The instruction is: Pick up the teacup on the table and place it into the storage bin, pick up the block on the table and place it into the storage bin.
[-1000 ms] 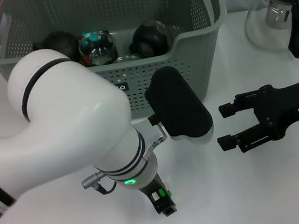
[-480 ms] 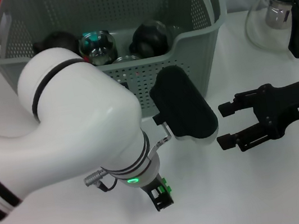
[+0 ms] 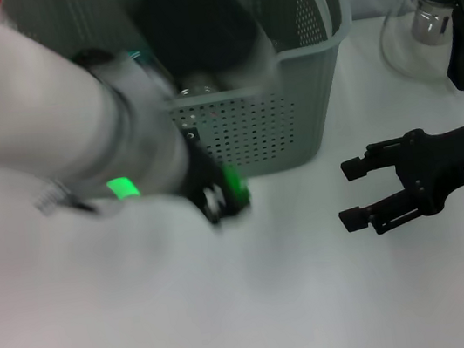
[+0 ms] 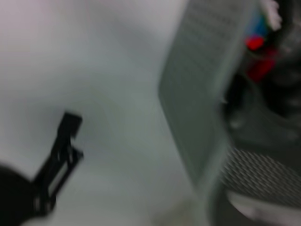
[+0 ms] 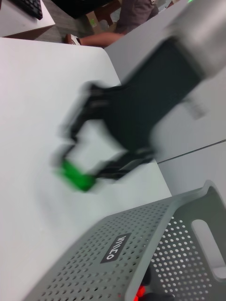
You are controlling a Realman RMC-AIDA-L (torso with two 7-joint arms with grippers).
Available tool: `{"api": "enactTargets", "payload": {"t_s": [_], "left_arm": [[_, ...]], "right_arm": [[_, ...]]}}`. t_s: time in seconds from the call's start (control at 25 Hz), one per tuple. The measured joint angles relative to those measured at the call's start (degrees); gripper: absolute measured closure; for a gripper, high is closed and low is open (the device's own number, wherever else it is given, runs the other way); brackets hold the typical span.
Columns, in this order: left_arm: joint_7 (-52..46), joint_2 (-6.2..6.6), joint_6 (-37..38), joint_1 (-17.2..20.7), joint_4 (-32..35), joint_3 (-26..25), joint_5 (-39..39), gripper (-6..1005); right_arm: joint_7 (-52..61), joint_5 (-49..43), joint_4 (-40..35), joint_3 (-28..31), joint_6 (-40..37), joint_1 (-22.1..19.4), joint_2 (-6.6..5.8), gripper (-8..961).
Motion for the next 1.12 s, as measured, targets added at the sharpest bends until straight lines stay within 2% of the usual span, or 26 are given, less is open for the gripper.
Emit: {"api": "enactTargets", "payload": {"t_s": [0.04, 0.12, 0.2, 0.28, 0.36, 0.44, 0.52, 0.64, 0.76, 0.88, 1.12], "left_arm": [[1.5, 0.07, 1.3, 0.6, 4.5, -5.1, -2.3, 564], [3.5, 0.19, 1.4, 0.5, 7.7, -12.8, -6.1, 558], [6.3, 0.34, -0.1, -0.5, 7.7, -21.8, -10.4, 552], [9.3, 0.42, -2.8, -1.8, 4.9, -29.1, -14.6, 546], [12.9, 0.67, -7.2, -3.8, -1.5, -36.3, -19.5, 540], [16.0, 1.15, -10.9, -5.7, -8.6, -41.2, -22.5, 534], [18.3, 1.74, -13.4, -7.6, -15.7, -43.9, -24.0, 528], [20.8, 2.54, -17.7, -9.3, -24.6, -45.3, -25.6, 520], [22.2, 2.88, -20.4, -10.2, -30.1, -45.4, -26.3, 511], [22.5, 2.76, -21.5, -10.3, -31.5, -45.3, -26.2, 502], [23.0, 2.74, -21.4, -9.2, -29.6, -45.8, -27.2, 272]], "right_arm": [[0.0, 0.0, 0.0, 0.0, 0.0, 0.0, 0.0, 8], [-0.2, 0.0, 0.0, 0.0, 0.0, 0.0, 0.01, 8], [-0.4, 0.0, 0.0, -0.1, 0.0, 0.0, 0.0, 8], [-0.5, 0.0, 0.0, -0.1, 0.0, 0.1, 0.0, 9], [-0.5, 0.0, -0.1, -0.1, 0.0, 0.1, 0.04, 9], [-0.5, 0.0, -0.2, 0.0, -0.1, 0.3, 0.13, 9], [-0.4, 0.0, -0.2, 0.0, -0.1, 0.5, 0.14, 9], [-0.4, 0.0, -0.3, 0.0, -0.1, 0.6, 0.22, 9], [-0.5, 0.0, -0.2, 0.0, -0.1, 0.9, 0.15, 9], [-0.5, 0.0, -0.3, 0.0, -0.2, 1.0, 0.03, 9], [-0.5, 0.0, -0.4, 0.0, 0.0, 1.0, 0.01, 10]]}}
